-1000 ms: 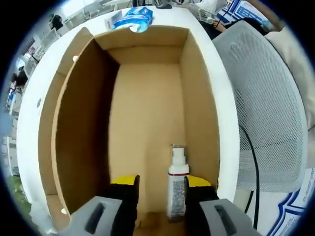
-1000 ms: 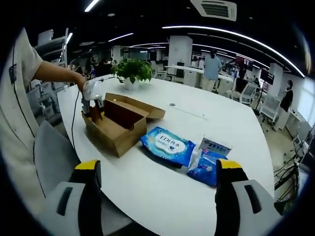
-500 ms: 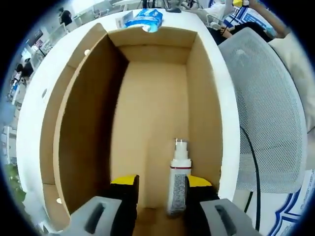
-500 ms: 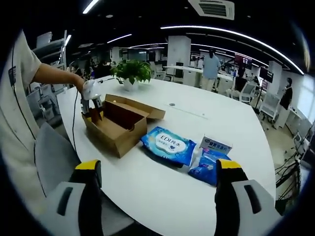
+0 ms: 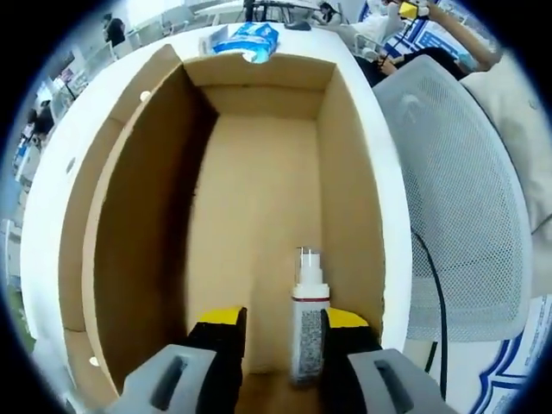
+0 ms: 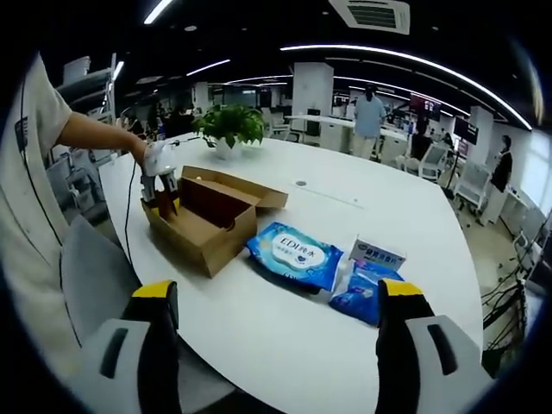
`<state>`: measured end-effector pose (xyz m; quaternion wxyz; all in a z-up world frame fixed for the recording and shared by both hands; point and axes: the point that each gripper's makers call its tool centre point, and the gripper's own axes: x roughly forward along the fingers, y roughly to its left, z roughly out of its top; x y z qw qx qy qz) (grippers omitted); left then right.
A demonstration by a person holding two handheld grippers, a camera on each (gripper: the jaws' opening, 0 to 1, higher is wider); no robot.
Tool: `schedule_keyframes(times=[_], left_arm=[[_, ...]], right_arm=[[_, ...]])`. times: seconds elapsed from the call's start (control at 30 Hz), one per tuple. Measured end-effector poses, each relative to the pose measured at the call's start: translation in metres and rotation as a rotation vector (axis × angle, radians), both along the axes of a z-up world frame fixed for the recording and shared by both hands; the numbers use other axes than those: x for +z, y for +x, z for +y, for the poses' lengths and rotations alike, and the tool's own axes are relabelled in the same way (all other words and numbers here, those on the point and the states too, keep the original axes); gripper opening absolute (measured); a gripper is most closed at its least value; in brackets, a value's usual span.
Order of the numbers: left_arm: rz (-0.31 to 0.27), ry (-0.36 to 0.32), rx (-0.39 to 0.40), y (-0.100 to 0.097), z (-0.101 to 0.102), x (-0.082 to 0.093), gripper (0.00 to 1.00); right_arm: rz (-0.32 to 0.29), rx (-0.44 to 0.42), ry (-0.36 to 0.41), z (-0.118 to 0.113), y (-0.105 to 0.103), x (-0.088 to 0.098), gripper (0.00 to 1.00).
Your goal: Operate the shoe box by opening the lid, removing the specified soft item, and placing it in the target area until the item is outside and the box remains undamaged.
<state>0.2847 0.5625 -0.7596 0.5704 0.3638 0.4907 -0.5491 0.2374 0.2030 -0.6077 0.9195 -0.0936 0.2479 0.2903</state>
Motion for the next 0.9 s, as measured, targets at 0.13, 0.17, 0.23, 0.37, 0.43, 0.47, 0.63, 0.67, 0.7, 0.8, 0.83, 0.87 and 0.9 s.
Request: schedule_keyframes(times=[0.13,0.17,0.23,0.37,0.43,0.47,0.63,0.67,0.7,0.8,0.83,0.87,0.9], left_arm=[[-0.017,-0.018,0.031,0.006,0.001,0.002,0.35],[-0.026,-0.034,0.058,0.009,0.000,0.003,0.35],[-0.026,-0.045,0.082,0.011,-0.002,0.003,0.34],[-0.002,-0.068,0.097,0.007,-0.008,0.001,0.32],[0.003,-0.065,0.090,0.006,-0.008,0.001,0.32],[0.000,-0.068,0.090,0.007,-0.009,0.002,0.32],[0.032,-0.108,0.113,0.004,-0.021,0.003,0.31],[0.036,-0.107,0.108,0.002,-0.023,0.002,0.31],[0.034,-0.101,0.099,0.001,-0.023,-0.001,0.31],[-0.007,-0.047,0.068,0.004,-0.015,-0.014,0.28],[-0.012,-0.046,0.074,0.009,-0.011,-0.020,0.27],[-0.015,-0.045,0.076,0.009,-0.011,-0.020,0.26],[-0.019,-0.044,0.081,0.011,-0.008,-0.020,0.26]], right_arm=[[0.002,0.001,-0.001,0.001,-0.001,-0.001,0.91],[0.002,0.001,-0.001,0.001,-0.001,0.000,0.91],[0.000,0.001,-0.001,0.001,-0.001,0.000,0.91],[0.001,-0.002,-0.002,0.000,-0.001,0.000,0.91],[0.000,-0.005,-0.001,-0.001,-0.001,0.000,0.91],[0.000,-0.007,-0.001,-0.002,-0.001,0.000,0.91],[-0.001,-0.012,0.001,-0.003,-0.001,0.000,0.91],[-0.001,-0.014,0.002,-0.003,-0.001,0.000,0.91],[-0.001,-0.014,0.002,-0.003,-0.002,0.000,0.91],[-0.003,-0.016,0.005,-0.004,-0.001,0.000,0.90],[-0.003,-0.017,0.006,-0.004,-0.001,0.000,0.90],[-0.004,-0.017,0.007,-0.004,-0.002,0.000,0.90],[-0.003,-0.016,0.007,-0.003,-0.002,0.000,0.90]])
